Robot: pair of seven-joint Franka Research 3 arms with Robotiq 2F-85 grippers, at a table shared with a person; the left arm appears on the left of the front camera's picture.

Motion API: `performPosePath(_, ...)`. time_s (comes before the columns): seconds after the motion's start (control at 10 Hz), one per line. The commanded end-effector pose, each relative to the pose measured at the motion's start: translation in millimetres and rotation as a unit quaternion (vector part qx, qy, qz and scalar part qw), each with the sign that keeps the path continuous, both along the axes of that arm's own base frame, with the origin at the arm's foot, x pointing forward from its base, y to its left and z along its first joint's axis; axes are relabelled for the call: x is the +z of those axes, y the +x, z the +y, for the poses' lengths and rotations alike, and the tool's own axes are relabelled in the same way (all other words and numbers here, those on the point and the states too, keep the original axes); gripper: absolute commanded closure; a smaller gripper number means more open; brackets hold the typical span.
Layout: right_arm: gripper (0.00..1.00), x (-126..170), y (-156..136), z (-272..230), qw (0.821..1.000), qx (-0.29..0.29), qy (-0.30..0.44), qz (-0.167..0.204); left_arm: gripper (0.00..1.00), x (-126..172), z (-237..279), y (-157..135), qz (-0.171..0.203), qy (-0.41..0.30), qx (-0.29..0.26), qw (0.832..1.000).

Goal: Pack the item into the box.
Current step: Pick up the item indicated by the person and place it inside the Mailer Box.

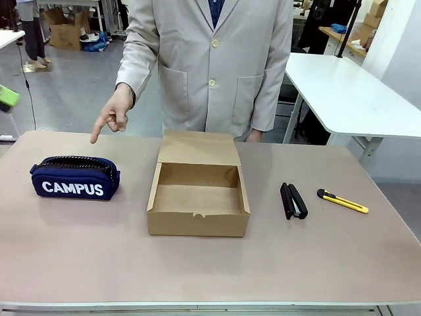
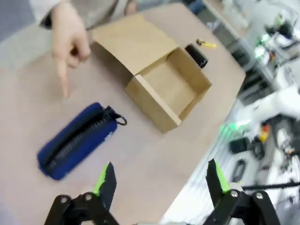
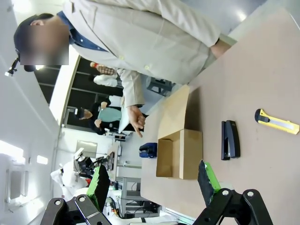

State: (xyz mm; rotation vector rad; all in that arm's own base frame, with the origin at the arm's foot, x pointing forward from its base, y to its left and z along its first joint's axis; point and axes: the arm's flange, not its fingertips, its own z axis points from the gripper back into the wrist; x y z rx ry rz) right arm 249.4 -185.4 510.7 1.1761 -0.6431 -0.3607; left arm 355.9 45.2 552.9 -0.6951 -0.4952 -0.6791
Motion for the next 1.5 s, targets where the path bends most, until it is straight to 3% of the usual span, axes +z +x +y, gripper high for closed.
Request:
performPosePath(0.0, 0.00, 1.6, 3.9, -0.7, 1.000, 0.002, 0.000, -0.017, 0.00, -12.3, -20.1, 16.7, -0.180, 0.170, -0.095, 0.964)
performPosePath(0.2, 0.00, 1.6, 3.9, -0.7, 1.000, 0.002, 0.000, -0.017, 0.00, -19.7, -60.7, 15.0, -0.265, 0.306, -0.157, 0.901)
performPosePath(0.3, 0.00, 1.6, 3.9, -0.7, 1.000, 0.002, 0.000, -0.017, 0.00, -20.2, -86.1, 21.1, -0.290, 0.355, -0.193, 0.868)
performPosePath(0.5, 0.00, 1.6, 3.9, -0.7, 1.000, 0.002, 0.000, -0.017, 0.00, -39.1, -103.4, 23.6, -0.275, 0.414, -0.256, 0.829)
performPosePath(0.6, 0.00, 1.6, 3.9, -0.7, 1.000, 0.002, 0.000, -0.017, 0.00, -52.4, -110.4, 26.1, -0.250, 0.432, -0.276, 0.821)
performPosePath(0.7, 0.00, 1.6, 3.9, -0.7, 1.000, 0.002, 0.000, -0.017, 0.00, -61.7, -116.6, 30.8, -0.217, 0.431, -0.287, 0.828)
performPosePath(0.8, 0.00, 1.6, 3.9, -0.7, 1.000, 0.002, 0.000, -0.017, 0.00, -62.6, -114.7, 37.8, -0.146, 0.402, -0.274, 0.861)
performPosePath(0.9, 0.00, 1.6, 3.9, -0.7, 1.000, 0.002, 0.000, -0.017, 0.00, -50.1, -120.9, 25.8, -0.238, 0.422, -0.300, 0.821)
performPosePath(1.2, 0.00, 1.6, 3.9, -0.7, 1.000, 0.002, 0.000, -0.017, 0.00, -50.1, -120.9, 25.8, -0.238, 0.422, -0.300, 0.821)
performPosePath(1.4, 0.00, 1.6, 3.9, -0.7, 1.000, 0.002, 0.000, -0.017, 0.00, -65.7, -119.6, 44.7, -0.203, 0.417, -0.308, 0.831)
